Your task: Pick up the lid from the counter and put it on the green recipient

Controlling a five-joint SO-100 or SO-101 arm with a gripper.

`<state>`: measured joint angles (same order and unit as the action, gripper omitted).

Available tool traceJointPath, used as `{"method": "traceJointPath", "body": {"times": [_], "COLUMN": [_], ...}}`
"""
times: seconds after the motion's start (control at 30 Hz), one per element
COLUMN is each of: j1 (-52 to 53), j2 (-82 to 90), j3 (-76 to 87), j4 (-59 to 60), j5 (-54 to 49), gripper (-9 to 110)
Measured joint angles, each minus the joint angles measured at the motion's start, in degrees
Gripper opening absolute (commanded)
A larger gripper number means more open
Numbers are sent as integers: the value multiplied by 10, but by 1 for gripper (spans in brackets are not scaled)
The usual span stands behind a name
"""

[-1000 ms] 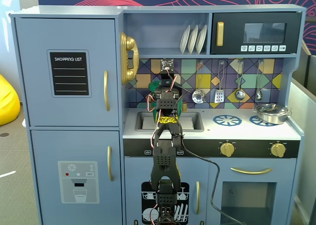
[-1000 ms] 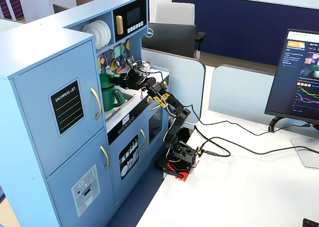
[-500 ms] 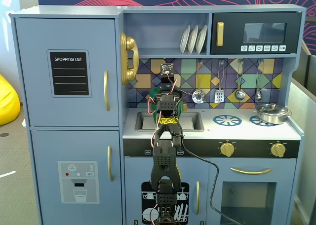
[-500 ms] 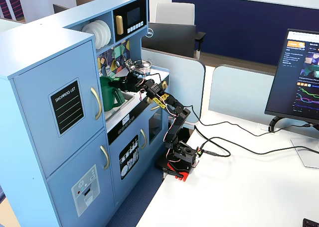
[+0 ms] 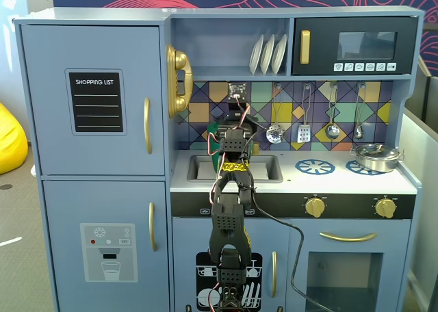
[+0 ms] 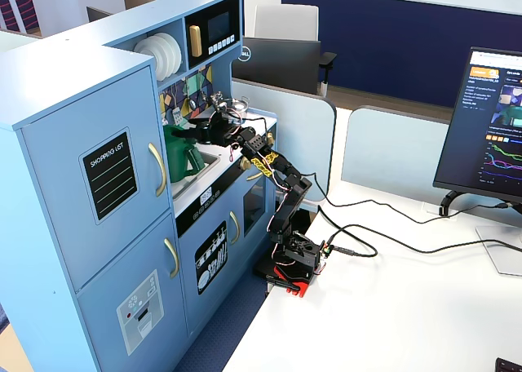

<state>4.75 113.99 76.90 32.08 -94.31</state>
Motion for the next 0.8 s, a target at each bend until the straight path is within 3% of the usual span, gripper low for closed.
{"method": "traceJointPath", "body": {"times": [0.23, 0.37, 0.5, 0.7, 0.8], "j1": [-25, -22, -18, -19, -27], "j2": [200, 368, 497, 621, 627], "j3": [90, 265, 460, 753, 860], "j4": [161, 234, 326, 360, 358], "j5": [-3, -3, 16, 59, 57], "gripper": [33, 31, 20, 8, 12]}}
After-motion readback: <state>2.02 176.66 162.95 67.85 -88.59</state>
